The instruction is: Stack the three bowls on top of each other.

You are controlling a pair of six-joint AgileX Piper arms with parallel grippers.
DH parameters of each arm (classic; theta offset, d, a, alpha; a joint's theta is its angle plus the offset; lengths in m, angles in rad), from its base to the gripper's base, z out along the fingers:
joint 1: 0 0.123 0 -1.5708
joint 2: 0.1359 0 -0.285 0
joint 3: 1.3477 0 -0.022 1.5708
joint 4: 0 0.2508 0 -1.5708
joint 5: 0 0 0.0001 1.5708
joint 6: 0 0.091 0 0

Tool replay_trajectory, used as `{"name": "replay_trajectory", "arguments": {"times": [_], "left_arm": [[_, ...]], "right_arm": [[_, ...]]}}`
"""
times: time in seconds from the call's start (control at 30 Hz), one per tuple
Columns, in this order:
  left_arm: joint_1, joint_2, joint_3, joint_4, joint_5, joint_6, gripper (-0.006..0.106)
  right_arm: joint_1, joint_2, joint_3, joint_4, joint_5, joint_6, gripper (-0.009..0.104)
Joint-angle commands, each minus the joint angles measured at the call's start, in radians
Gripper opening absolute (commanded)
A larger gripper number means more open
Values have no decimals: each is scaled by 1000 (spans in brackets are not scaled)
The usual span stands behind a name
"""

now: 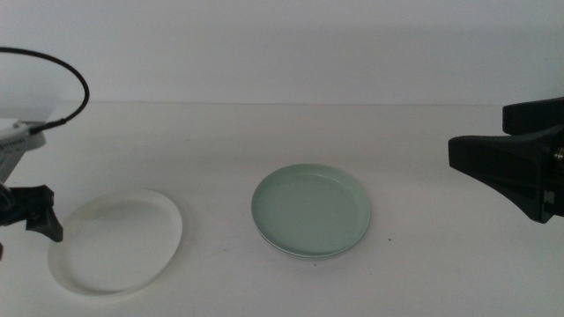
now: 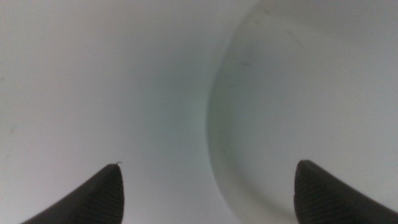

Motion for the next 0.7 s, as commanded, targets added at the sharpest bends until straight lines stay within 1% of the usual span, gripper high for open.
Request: {"name": "replay_trajectory", "arguments": {"times": [0.0,0.2,0.3,0.37,0.47,0.67], "left_arm": [[8,44,-9,-44,-39,40,94],[8,126,-9,-81,-134,56,93],[8,162,-9,-99,-132,56,87],[8,177,-9,-104,-132,56,81],[8,190,-9,-106,-133,56,69],[8,192,-9,-111,-161,56,40]], "right_arm": [[-3,-4,5,1,-7,-2,79],[-3,-4,5,1,-7,-2,79],[-3,-4,5,1,-7,-2,79],[-3,-4,5,1,-7,-2,79],[-3,-4,5,1,-7,-2,79],[-3,-4,5,1,-7,-2,79]]}}
